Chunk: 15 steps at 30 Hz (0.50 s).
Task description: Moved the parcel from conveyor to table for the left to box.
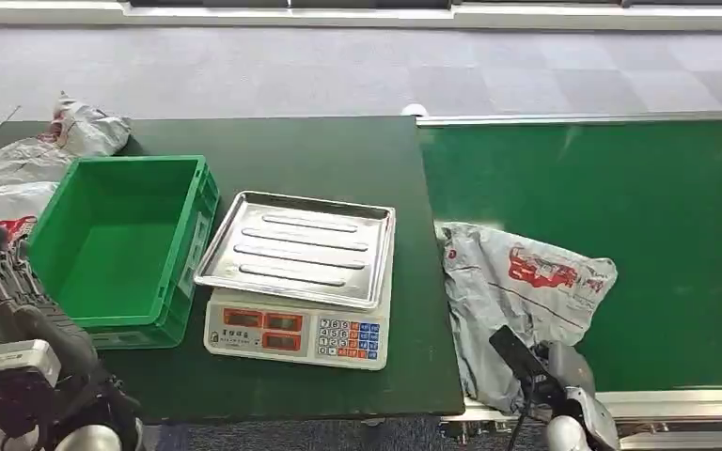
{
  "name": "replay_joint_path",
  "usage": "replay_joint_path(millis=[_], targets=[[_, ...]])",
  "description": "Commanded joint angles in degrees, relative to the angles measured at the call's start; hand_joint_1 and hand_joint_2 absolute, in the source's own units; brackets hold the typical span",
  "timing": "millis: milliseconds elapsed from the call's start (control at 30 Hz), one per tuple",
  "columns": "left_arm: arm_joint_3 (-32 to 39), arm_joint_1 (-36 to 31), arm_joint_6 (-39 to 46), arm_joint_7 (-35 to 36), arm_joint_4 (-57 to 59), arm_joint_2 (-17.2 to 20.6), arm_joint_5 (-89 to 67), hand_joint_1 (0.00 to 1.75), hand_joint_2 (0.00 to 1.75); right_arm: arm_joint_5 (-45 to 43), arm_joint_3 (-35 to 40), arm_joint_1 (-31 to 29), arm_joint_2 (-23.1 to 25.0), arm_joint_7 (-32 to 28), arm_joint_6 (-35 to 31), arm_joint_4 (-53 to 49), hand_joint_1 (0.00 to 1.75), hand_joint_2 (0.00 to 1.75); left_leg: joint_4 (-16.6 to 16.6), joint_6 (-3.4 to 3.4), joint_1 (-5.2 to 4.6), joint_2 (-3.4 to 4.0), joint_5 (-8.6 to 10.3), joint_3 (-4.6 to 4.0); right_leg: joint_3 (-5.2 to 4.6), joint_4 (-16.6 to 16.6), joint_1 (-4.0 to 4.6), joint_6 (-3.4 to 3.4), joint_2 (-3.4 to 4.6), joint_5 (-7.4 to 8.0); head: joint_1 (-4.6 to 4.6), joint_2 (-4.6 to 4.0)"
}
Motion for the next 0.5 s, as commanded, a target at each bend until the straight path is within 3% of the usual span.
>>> replay_joint_path(millis=[33, 133, 200, 500], targets=[[1.7, 1.1, -0.1, -0.1, 0.4, -0.5, -0.4, 0.0, 0.0, 9.7, 3.5, 5.7, 1.8, 4.8, -4.6, -18.6, 1.75, 1.75, -0.1, 0.07, -0.13, 0.06, 0.09, -0.17, -0.25, 0.0, -0.11, -0.02, -0.11, 0.03, -0.02, 0.0], [2.0, 2.5, 0.0, -0.5, -0.8, -1.2, -1.0, 0.0, 0.0, 18.9, 1.8, 8.1, 2.3, 7.7, -9.0, -28.8, 1.75, 1.75, 0.0, 0.07, -0.16, 0.02, 0.07, -0.31, -0.38, 0.1, -0.14, -0.02, -0.13, 0.01, 0.0, 0.0], [2.0, 3.1, 0.1, -0.7, -1.3, -1.4, -1.2, 0.0, 0.0, 20.5, 0.8, 8.6, 2.5, 7.9, -9.3, -32.4, 1.75, 1.75, 0.0, 0.07, -0.16, -0.01, 0.04, -0.39, -0.44, 0.2, -0.16, -0.01, -0.13, -0.01, -0.02, 0.0], [2.1, 2.9, 0.0, -0.8, -1.1, -1.4, -1.2, 0.0, 0.0, 20.7, 0.4, 8.4, 2.9, 7.6, -9.1, -31.4, 1.75, 1.75, -0.1, 0.09, -0.16, -0.05, 0.14, -0.44, -0.47, 0.0, -0.16, -0.02, -0.27, 0.06, 0.0, 0.0]])
